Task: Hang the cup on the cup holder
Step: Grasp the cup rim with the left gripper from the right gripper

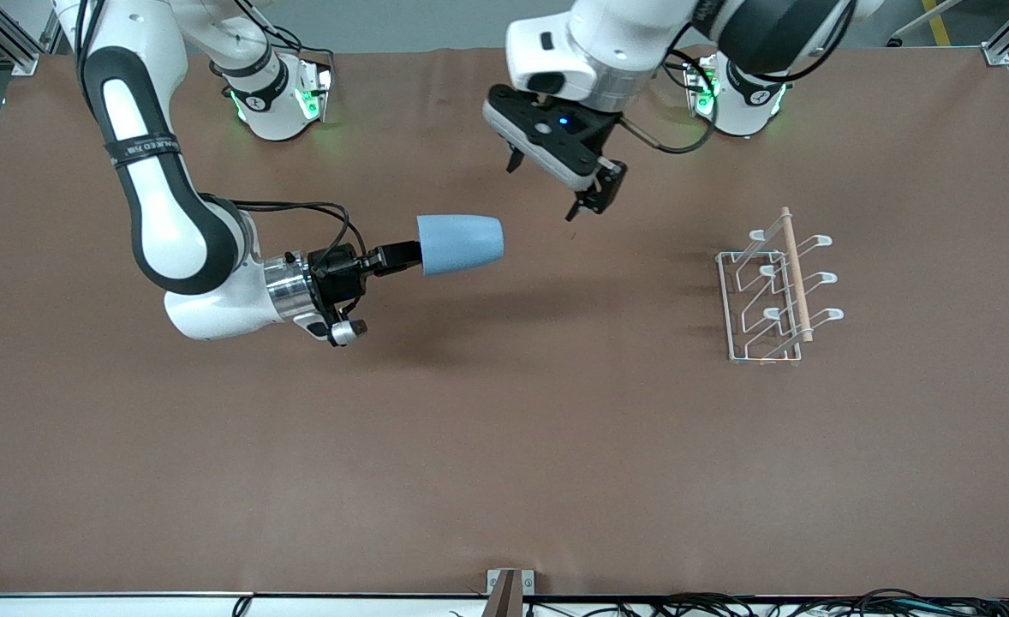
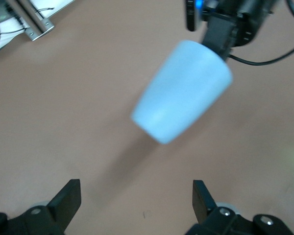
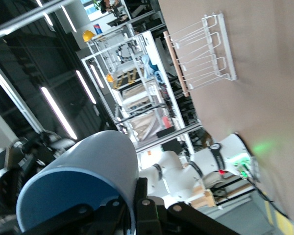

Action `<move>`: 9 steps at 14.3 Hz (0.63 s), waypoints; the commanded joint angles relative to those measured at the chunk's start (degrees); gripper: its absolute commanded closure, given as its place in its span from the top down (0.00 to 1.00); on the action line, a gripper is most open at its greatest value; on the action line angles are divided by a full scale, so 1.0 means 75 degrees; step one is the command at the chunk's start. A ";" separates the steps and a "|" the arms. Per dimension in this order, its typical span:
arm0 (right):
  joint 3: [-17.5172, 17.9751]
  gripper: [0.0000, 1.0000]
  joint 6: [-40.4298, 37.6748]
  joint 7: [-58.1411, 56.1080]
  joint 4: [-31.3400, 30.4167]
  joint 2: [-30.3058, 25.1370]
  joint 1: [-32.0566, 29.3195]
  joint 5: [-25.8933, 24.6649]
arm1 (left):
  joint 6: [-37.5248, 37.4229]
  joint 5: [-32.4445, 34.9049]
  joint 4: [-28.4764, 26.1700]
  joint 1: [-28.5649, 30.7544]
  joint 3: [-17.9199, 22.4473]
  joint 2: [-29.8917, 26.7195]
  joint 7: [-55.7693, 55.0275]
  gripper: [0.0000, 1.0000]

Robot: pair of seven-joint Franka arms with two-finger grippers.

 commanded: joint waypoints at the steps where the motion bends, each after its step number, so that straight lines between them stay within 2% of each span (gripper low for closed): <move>1: -0.0049 0.00 -0.0065 0.0528 0.0269 0.0079 0.0158 0.0396 | 0.0083 0.0343 0.0340 -0.0395 0.0043 0.0361 0.0090 1.00; 5: -0.0049 0.01 -0.0089 0.0646 0.0305 0.0080 0.0193 0.0373 | 0.0692 0.1011 0.0445 -0.0725 0.0043 0.0548 0.0406 1.00; 9: -0.0073 0.01 -0.0557 0.0635 0.0270 0.0080 0.0181 0.0244 | 0.0751 0.1842 0.0445 -0.0725 -0.0027 0.0537 0.0686 1.00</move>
